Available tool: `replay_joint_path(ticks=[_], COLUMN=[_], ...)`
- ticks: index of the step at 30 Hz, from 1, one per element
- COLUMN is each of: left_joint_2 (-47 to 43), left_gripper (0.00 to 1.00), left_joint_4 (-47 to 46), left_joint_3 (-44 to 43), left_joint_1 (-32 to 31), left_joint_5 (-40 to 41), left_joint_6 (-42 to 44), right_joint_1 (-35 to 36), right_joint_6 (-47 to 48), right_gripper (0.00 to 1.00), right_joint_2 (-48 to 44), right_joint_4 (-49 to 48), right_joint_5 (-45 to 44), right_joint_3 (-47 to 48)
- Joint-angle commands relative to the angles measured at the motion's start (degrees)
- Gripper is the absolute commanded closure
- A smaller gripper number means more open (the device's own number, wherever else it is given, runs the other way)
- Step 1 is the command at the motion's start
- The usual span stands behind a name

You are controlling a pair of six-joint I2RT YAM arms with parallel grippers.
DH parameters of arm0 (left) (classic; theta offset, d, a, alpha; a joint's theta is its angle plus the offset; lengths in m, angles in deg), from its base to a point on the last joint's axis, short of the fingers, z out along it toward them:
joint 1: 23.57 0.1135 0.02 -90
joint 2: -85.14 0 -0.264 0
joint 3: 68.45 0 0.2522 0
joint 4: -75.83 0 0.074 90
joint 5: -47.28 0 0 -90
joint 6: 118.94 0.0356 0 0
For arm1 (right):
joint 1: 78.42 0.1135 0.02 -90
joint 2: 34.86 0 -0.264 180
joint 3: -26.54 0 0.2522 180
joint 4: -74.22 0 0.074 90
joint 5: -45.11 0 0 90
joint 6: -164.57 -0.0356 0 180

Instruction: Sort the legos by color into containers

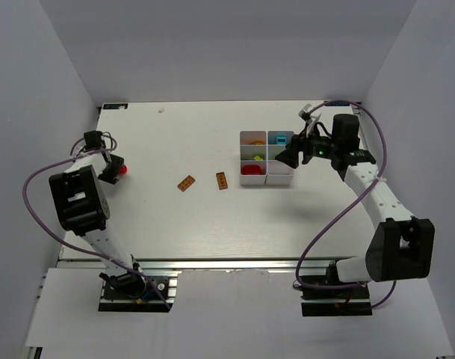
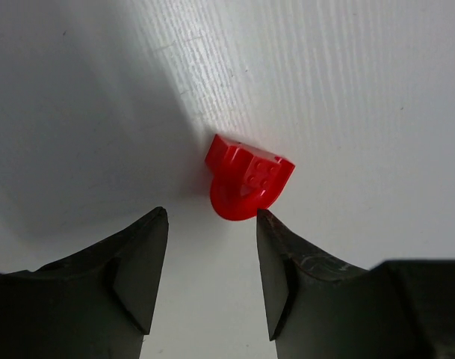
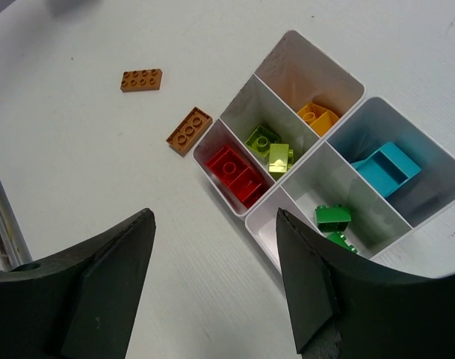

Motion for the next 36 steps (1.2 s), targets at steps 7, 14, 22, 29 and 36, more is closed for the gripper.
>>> replay_joint_path(ticks=[7, 14, 22, 29, 36], left_joint_2=[3.93, 5.25, 2.89, -2.56, -9.50], left_gripper=[0.43, 0.68, 0.82, 0.87, 0.88], left_joint_4=[-2.69, -3.65, -4.88, -6.29, -7.26], left_joint_3=[-4.13, -3.78, -1.06, 3.07, 7.20], left_joint_1=[0.26, 0.17, 0.26, 0.26, -0.18], left_joint_5=[0.19, -0.43, -1.22, -2.89, -7.81], left_joint_6=[-0.63, -0.28, 1.04, 2.10, 2.54], right_joint_1=[0.33, 0.25, 0.25, 0.25, 0.33], right_joint_6=[0.42, 0.60, 0.60, 0.51, 0.33], right_gripper=[0.29, 0.29, 0.29, 0.29, 0.29], right_joint_2=[1.61, 1.61, 1.17, 0.91, 0.65], right_joint_4=[-0.62, -0.18, -0.09, -0.45, -0.89], right_joint_5=[0.36, 0.19, 0.54, 0.89, 1.15], right_joint_3=[4.83, 5.45, 5.45, 4.93, 4.31])
